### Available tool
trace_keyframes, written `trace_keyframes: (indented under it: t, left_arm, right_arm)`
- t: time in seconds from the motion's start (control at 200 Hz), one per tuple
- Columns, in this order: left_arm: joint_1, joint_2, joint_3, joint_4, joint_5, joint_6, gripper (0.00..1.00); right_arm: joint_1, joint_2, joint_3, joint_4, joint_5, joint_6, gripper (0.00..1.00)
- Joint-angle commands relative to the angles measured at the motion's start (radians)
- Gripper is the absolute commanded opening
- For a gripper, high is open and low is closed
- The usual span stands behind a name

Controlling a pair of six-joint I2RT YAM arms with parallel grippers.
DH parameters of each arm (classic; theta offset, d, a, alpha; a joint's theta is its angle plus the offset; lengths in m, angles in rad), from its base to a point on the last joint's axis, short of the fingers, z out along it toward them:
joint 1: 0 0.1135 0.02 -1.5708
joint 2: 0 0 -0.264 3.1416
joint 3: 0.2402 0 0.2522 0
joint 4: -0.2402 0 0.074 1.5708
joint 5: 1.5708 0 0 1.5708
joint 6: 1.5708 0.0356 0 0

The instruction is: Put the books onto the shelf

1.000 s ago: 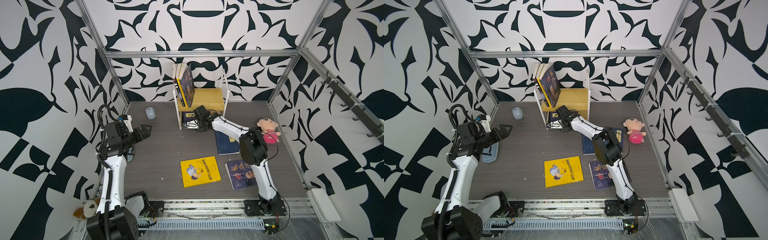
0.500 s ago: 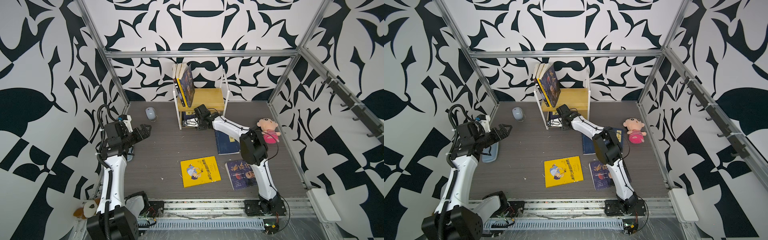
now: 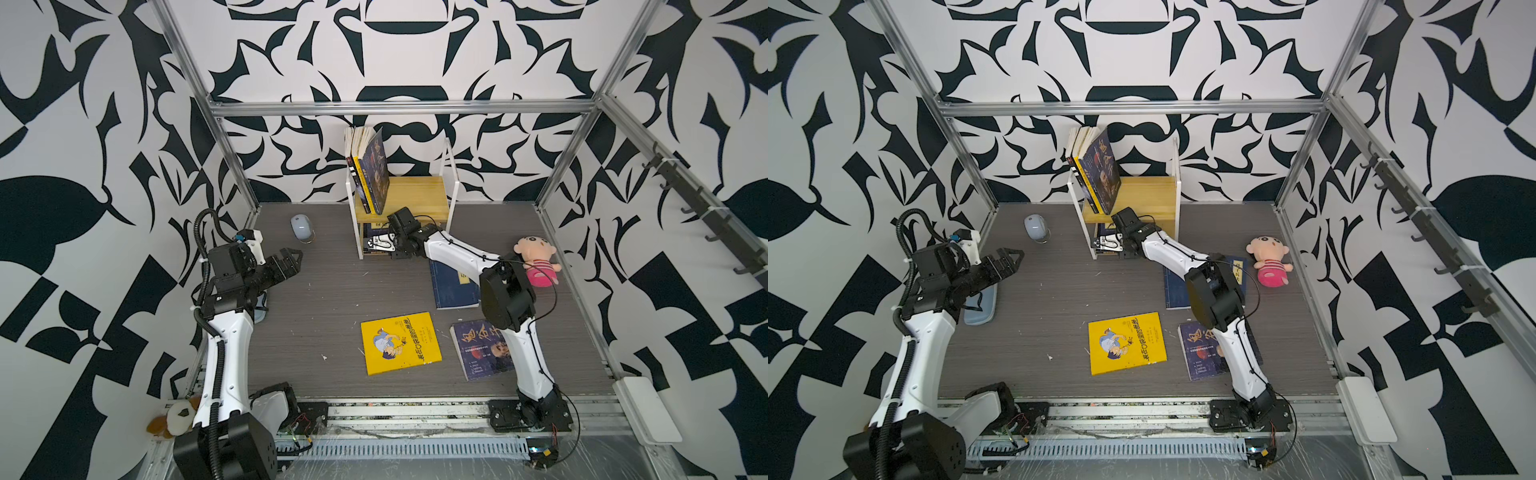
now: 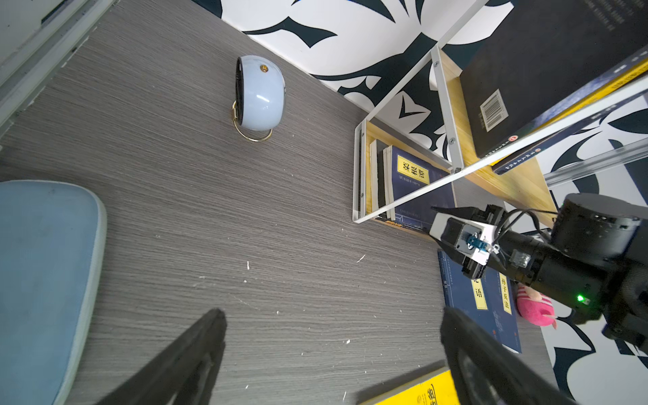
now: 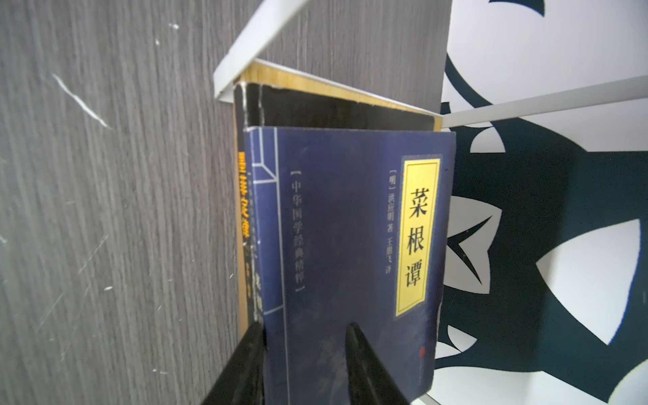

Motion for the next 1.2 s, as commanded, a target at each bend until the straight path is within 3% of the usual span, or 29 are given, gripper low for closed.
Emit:
trace_keyframes:
  t: [0.0,0.305,0.465,0.77,0.99,1.125,1.195]
  left_arm:
    - [0.005,-0.015,-0.017,0.011,0.009,-0.005,1.0]
    - [0.006,-0.011,-0.019,0.011,0.021,-0.006,1.0]
    - [-0.031,0.004,-0.02,-0.001,0.042,-0.017,1.0]
    - [-0.227,0.089,-0.025,-0.104,0.067,-0.072,1.0]
    - [-0.36,0.124,-0.163,-0.115,0.106,-0.146,1.0]
    - [-0.398,0.153,-0.251,-0.049,0.12,-0.275,0.92]
    - [-0.4,0.171,-0.288,-0.011,0.135,-0.345,0.87]
  right_arm:
    - [0.0,-0.004,0.042,0.041,0.006,0.02,0.36]
    - [0.003,-0.02,0.034,0.028,0.003,0.032,0.34]
    - [0.02,-0.16,-0.046,-0.042,-0.061,0.143,0.43]
    - [0.115,-0.566,-0.526,0.023,-0.054,0.628,0.64]
    - [0.172,-0.747,-0.771,-0.019,-0.007,1.129,0.67]
    - [0.176,-0.802,-0.855,-0.117,0.005,1.403,0.67]
    - [0.18,-0.816,-0.899,-0.145,-0.026,1.477,0.67]
